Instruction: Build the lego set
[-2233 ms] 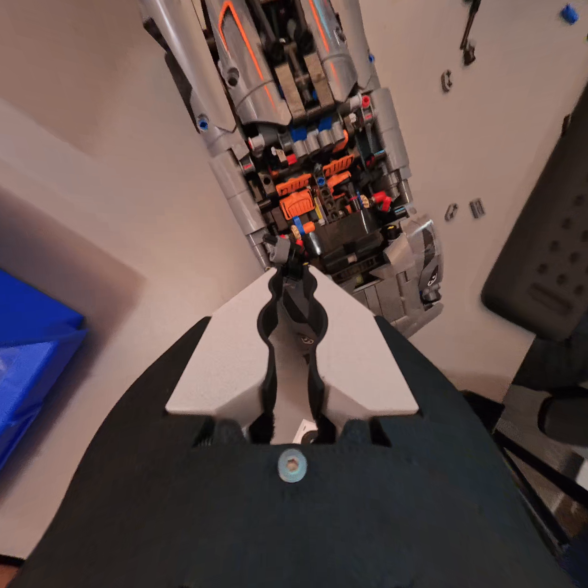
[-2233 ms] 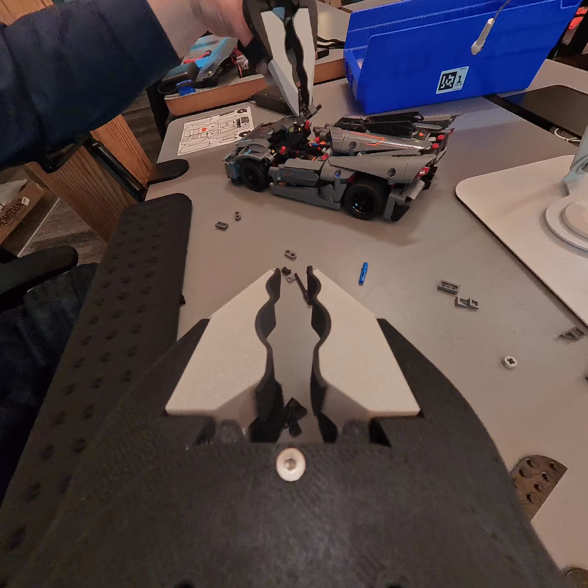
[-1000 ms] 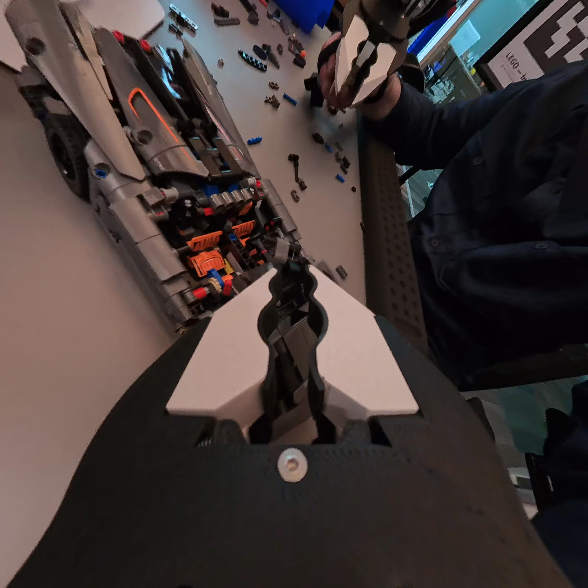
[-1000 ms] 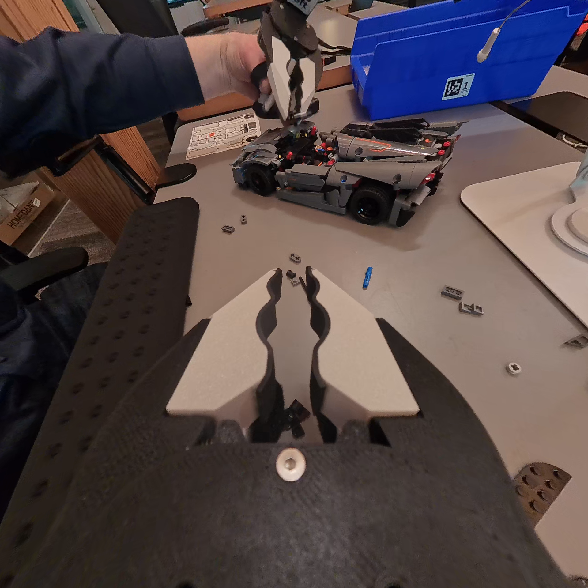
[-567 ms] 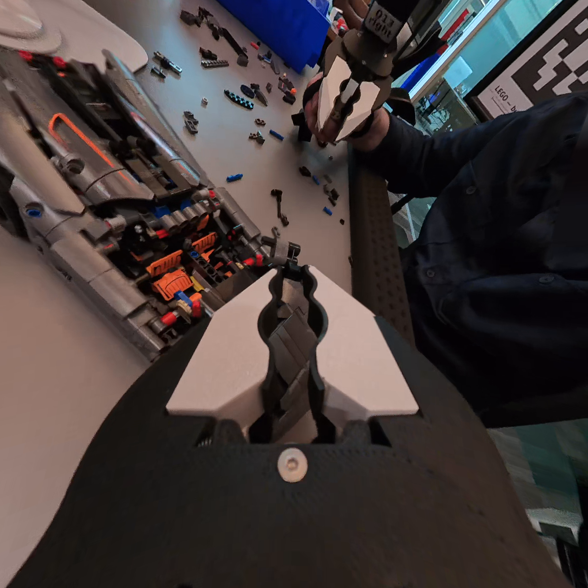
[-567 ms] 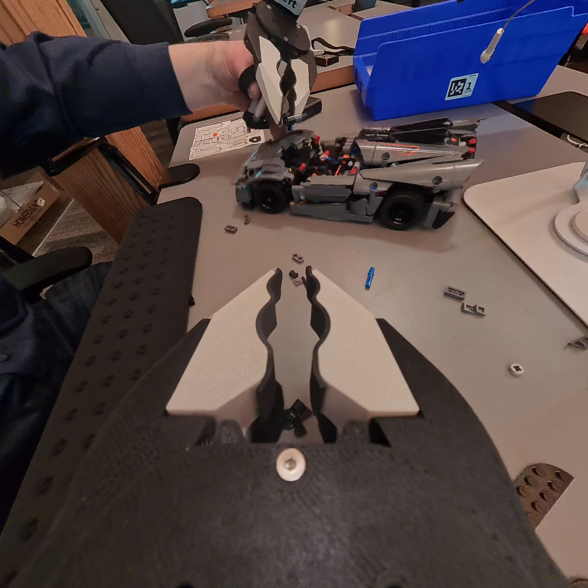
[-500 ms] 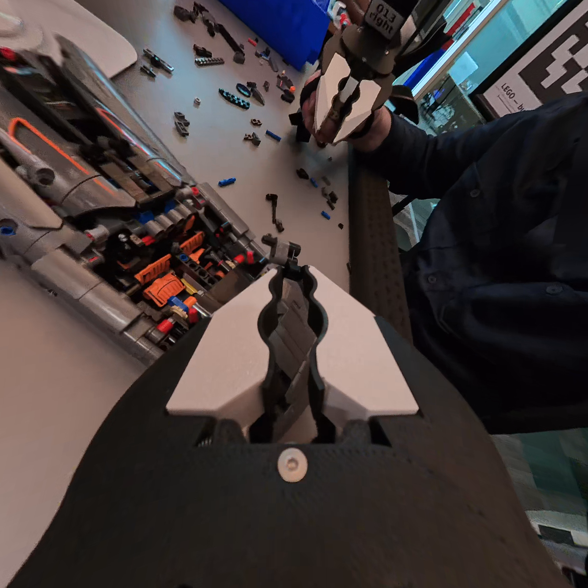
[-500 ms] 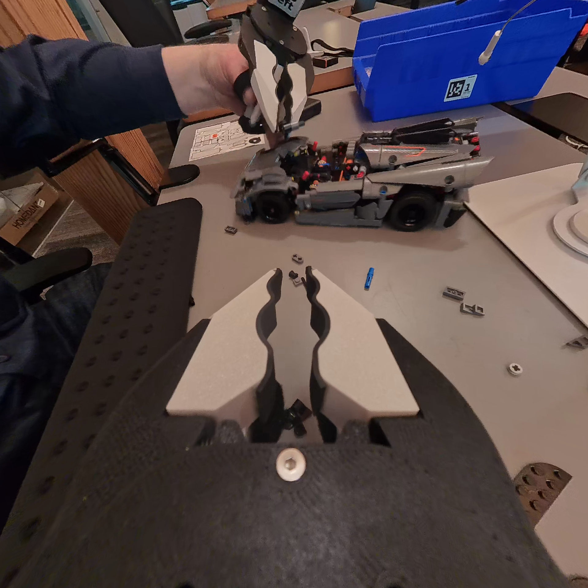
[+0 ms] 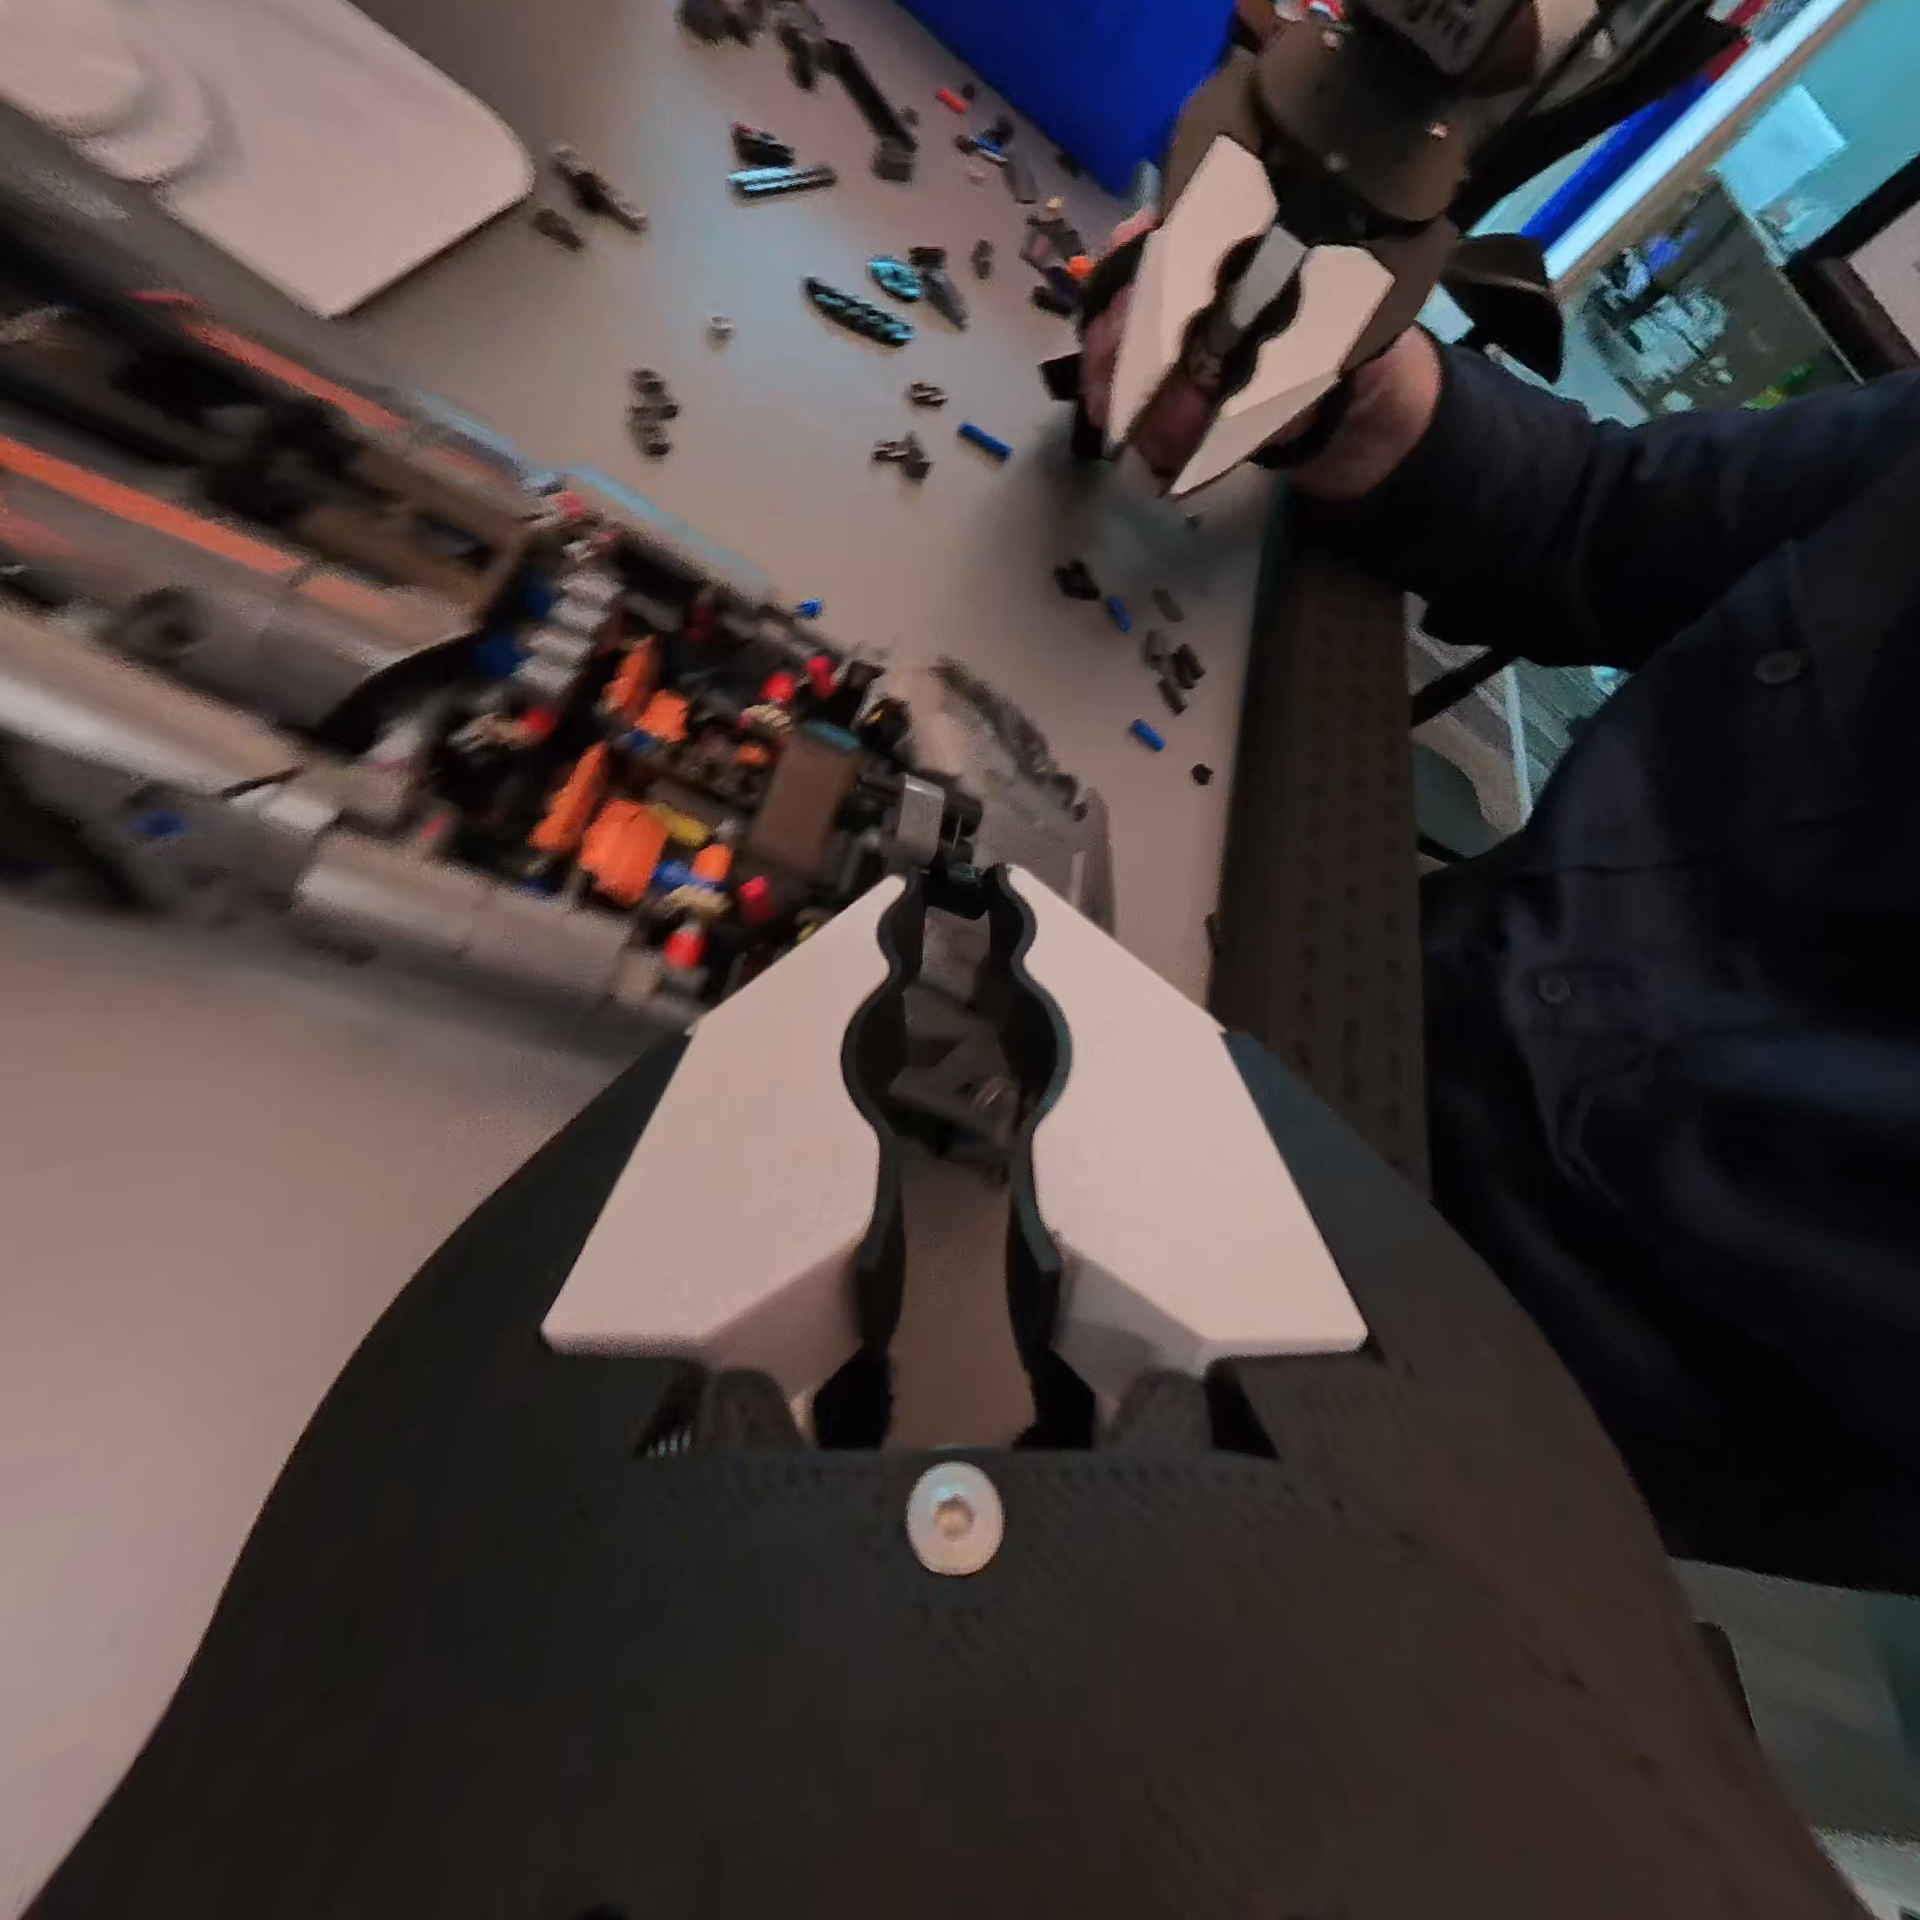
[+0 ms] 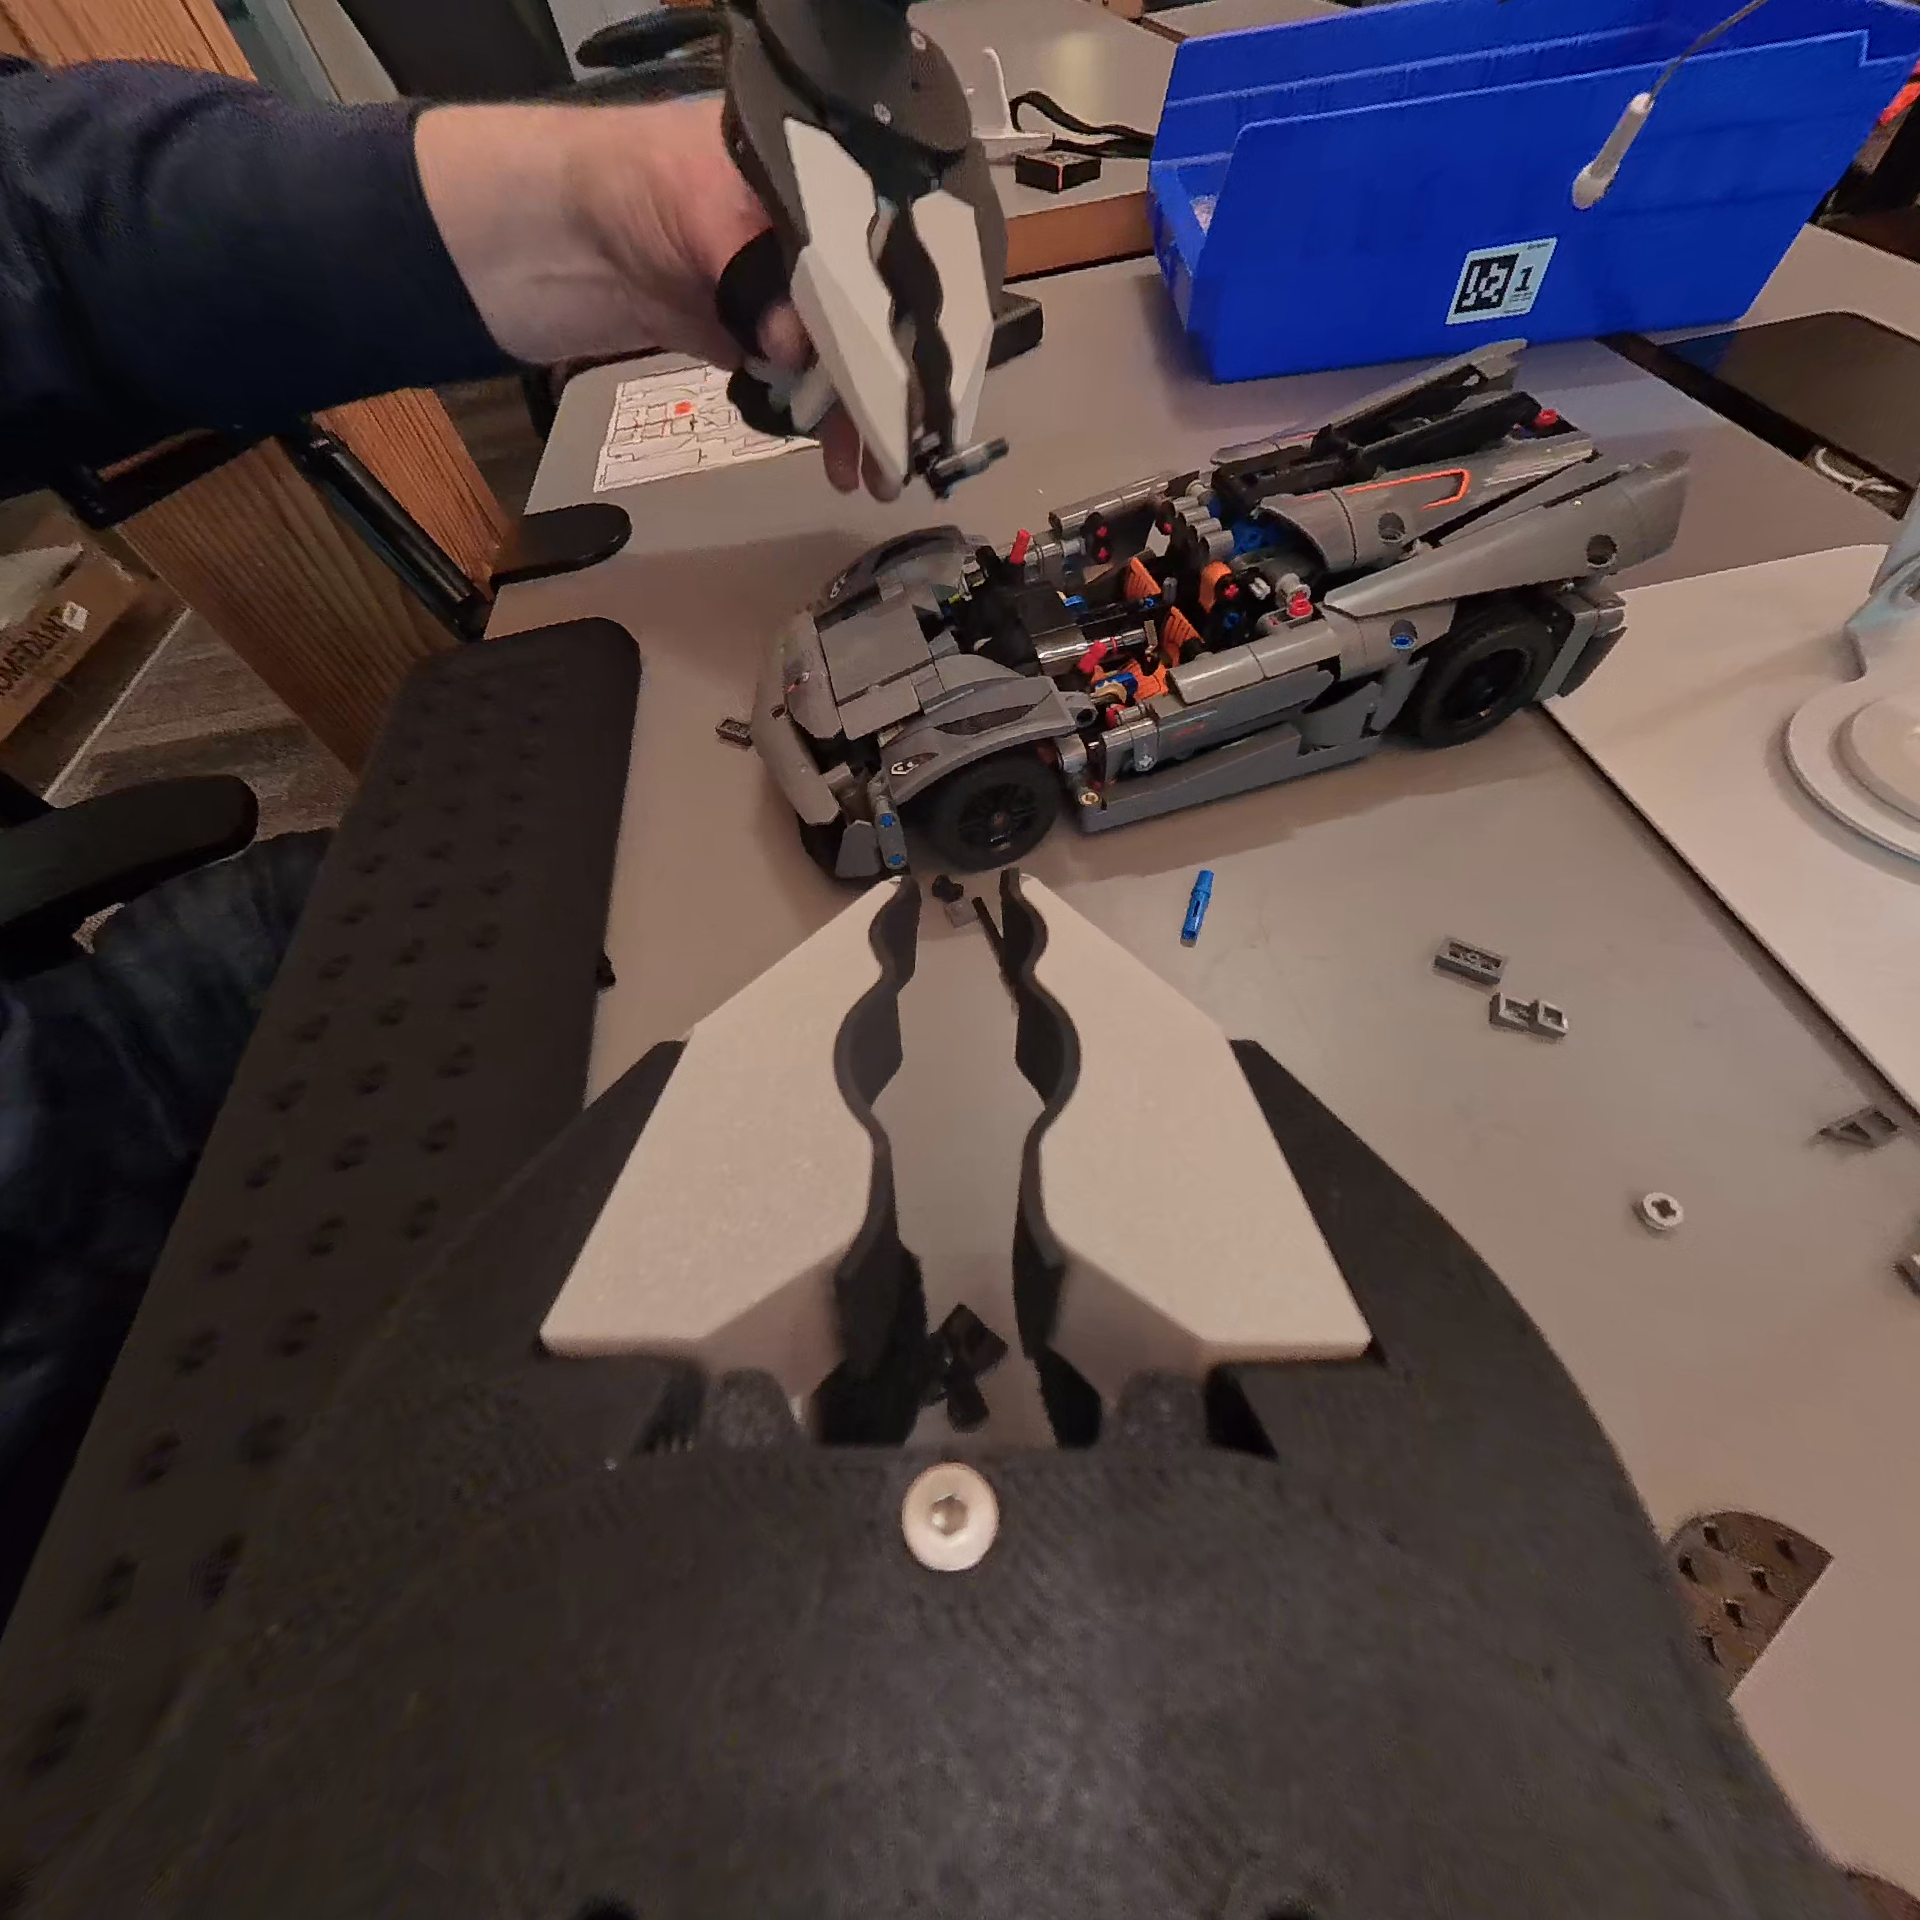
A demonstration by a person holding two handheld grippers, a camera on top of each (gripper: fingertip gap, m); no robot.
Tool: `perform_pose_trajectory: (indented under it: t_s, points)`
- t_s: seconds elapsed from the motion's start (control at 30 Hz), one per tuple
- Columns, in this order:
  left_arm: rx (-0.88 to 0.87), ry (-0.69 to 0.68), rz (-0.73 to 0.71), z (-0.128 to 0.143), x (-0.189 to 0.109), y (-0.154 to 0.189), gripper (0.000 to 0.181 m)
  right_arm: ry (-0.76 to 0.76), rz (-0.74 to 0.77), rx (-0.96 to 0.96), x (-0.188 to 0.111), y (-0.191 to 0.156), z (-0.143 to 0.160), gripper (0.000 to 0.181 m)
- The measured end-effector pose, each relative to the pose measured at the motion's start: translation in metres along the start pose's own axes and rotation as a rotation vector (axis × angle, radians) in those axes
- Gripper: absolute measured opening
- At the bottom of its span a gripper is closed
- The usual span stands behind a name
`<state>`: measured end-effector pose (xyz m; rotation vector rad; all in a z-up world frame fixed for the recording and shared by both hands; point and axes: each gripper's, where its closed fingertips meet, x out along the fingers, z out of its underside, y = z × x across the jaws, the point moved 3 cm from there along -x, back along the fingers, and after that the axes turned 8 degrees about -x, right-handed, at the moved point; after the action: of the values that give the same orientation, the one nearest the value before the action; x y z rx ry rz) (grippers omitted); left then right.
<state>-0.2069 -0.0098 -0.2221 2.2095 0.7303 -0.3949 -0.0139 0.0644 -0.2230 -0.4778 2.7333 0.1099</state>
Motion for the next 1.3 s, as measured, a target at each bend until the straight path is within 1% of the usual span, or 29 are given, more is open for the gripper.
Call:
perform_pose_trajectory:
  t_s: [0.07,0.1,0.13,0.17,0.23,0.3,0.4,0.57,0.67,0.8,1.0,1.1,1.3]
  points:
    - [-0.045,0.062,0.004,-0.004,-0.018,-0.010,0.010,-0.017,0.003,-0.015,0.004,-0.001,-0.001,0.014]
    - [-0.049,0.056,0.010,-0.003,-0.022,-0.012,0.010,-0.025,0.000,-0.020,0.006,-0.002,-0.002,0.014]
    - [-0.038,0.024,-0.037,0.003,-0.023,-0.020,0.010,-0.032,-0.004,-0.024,0.008,-0.003,-0.004,0.014]
    - [-0.034,0.019,-0.053,0.005,-0.023,-0.026,0.010,-0.044,-0.004,-0.035,0.011,-0.003,-0.006,0.014]
    - [-0.080,0.032,-0.002,0.007,-0.022,-0.029,0.010,-0.073,0.005,-0.055,0.017,-0.003,-0.008,0.015]
    - [-0.072,0.004,0.004,0.012,-0.019,-0.031,0.010,-0.087,-0.005,-0.064,0.025,-0.003,-0.014,0.017]
    - [-0.107,-0.011,0.049,0.013,-0.015,-0.031,0.010,-0.100,-0.001,-0.106,0.038,0.000,-0.024,0.019]
    - [-0.093,-0.092,0.032,0.017,-0.012,-0.038,0.010,-0.108,-0.002,-0.121,0.061,0.015,-0.042,0.019]
    - [-0.101,-0.117,0.046,0.014,-0.015,-0.044,0.010,-0.117,-0.005,-0.134,0.075,0.024,-0.053,0.019]
    - [-0.132,-0.193,0.068,0.015,-0.016,-0.048,0.010,-0.136,-0.033,-0.142,0.099,0.028,-0.063,0.019]
    - [-0.138,-0.264,0.081,0.015,-0.015,-0.051,0.010,-0.231,-0.074,-0.181,0.133,0.033,-0.063,0.019]
    - [-0.137,-0.292,0.066,0.016,-0.017,-0.052,0.010,-0.292,-0.089,-0.198,0.147,0.036,-0.057,0.020]
    - [-0.089,-0.318,0.033,0.017,-0.013,-0.049,0.010,-0.321,-0.123,-0.241,0.168,0.031,-0.055,0.020]
